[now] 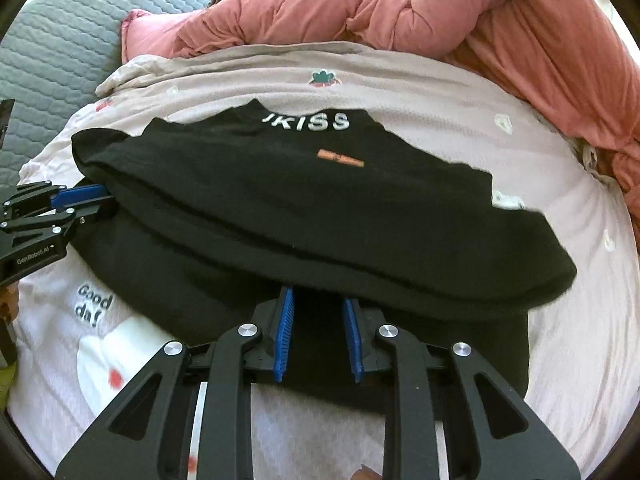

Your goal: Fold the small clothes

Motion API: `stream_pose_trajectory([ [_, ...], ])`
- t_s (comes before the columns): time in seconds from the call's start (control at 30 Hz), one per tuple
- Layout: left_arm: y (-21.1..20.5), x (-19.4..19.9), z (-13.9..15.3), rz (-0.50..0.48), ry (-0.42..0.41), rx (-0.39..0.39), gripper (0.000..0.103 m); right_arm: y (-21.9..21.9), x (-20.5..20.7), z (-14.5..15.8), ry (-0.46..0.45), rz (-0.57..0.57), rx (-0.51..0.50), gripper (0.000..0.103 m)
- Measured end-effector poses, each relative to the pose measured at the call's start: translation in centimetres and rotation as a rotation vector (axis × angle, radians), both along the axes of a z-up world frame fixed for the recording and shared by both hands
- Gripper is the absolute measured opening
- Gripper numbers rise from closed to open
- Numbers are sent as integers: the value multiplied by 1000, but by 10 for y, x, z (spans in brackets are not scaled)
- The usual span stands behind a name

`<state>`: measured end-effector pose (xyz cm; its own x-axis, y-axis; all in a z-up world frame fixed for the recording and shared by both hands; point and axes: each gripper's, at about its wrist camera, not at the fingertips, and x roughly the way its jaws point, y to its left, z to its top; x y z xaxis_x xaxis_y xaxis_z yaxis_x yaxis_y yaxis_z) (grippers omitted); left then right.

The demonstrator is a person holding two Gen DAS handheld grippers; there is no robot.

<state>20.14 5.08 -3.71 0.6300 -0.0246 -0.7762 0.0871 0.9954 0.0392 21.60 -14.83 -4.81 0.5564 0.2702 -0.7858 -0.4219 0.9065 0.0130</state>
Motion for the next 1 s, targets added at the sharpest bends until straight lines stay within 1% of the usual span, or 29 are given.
stream_pose_trajectory([
  [0.13,4,16,-1,11,-12,-11,26,8,21,0,2,4,-1,21],
  [0.2,7,23,-3,21,-13,-17,29,13,30,1,-2,6,-14,21],
  [0.3,17,34,-7,49,-2,-51,32,17,46,3,-1,-1,-15,21],
  [0.37,21,40,-6,67,1,-73,32,17,58,2,5,-13,-8,21],
  [0.5,27,50,0,90,-20,-54,32,15,84,2,34,-52,29,21],
  [0.63,46,61,7,132,-33,-94,32,14,104,4,50,-78,49,21],
  [0.73,61,62,9,160,-44,-124,32,13,115,5,60,-96,56,21],
  [0.83,76,61,11,198,-45,-156,33,13,123,5,49,-111,56,21],
  [0.97,90,57,14,231,-60,-182,35,8,135,3,54,-159,86,21],
  [1.0,95,56,14,241,-64,-188,35,7,137,4,48,-170,89,22],
])
